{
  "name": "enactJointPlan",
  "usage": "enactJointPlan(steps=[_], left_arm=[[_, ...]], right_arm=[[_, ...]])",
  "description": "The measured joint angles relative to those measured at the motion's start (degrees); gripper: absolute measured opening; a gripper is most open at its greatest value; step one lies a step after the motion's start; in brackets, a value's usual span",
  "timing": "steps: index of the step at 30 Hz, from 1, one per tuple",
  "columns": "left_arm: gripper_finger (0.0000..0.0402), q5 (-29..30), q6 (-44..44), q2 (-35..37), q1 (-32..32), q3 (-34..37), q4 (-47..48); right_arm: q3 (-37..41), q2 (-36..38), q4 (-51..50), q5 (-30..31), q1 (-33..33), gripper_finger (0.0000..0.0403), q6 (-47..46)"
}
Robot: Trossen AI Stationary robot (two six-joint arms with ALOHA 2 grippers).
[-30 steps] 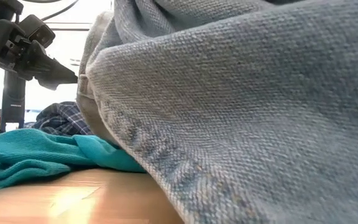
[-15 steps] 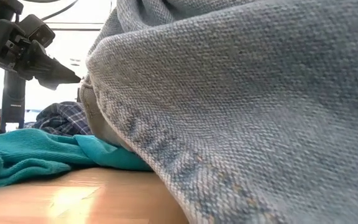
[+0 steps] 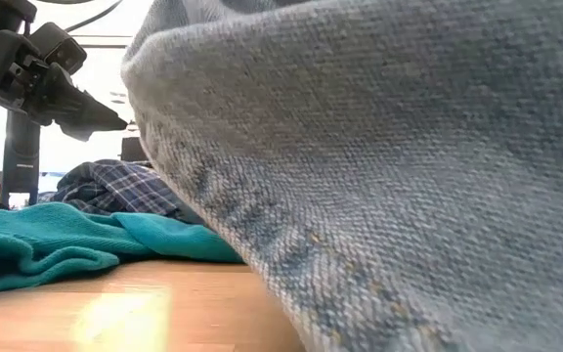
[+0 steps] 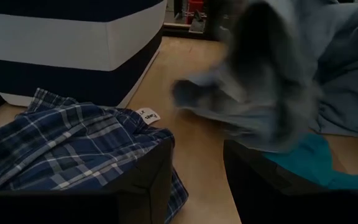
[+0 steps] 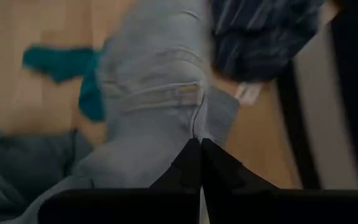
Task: Sort clothes
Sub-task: Put the blue jeans into the blue laundry bin
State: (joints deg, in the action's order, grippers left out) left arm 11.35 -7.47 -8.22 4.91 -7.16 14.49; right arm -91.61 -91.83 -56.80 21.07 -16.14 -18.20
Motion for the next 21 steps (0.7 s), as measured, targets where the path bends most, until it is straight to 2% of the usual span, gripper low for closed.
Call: enactJointPlan(steps=[8, 14, 21], left_arm=[[0.0151, 0.0, 0.0, 0.0, 0.0, 0.0, 0.0], [0.0151, 0.0, 0.8, 0.0, 0.0, 0.0, 0.0], [0.0151, 0.0, 1.0, 0.0, 0.0, 0.0, 0.0]], right_arm=[[0.0, 6.1, 8.7, 6.4, 2.8, 0.0001, 5.6], [0.0, 9.9, 20.5, 9.1, 5.4, 0.0, 14.9], [0.0, 13.4, 35.1, 9.6, 10.5, 0.0, 24.9]])
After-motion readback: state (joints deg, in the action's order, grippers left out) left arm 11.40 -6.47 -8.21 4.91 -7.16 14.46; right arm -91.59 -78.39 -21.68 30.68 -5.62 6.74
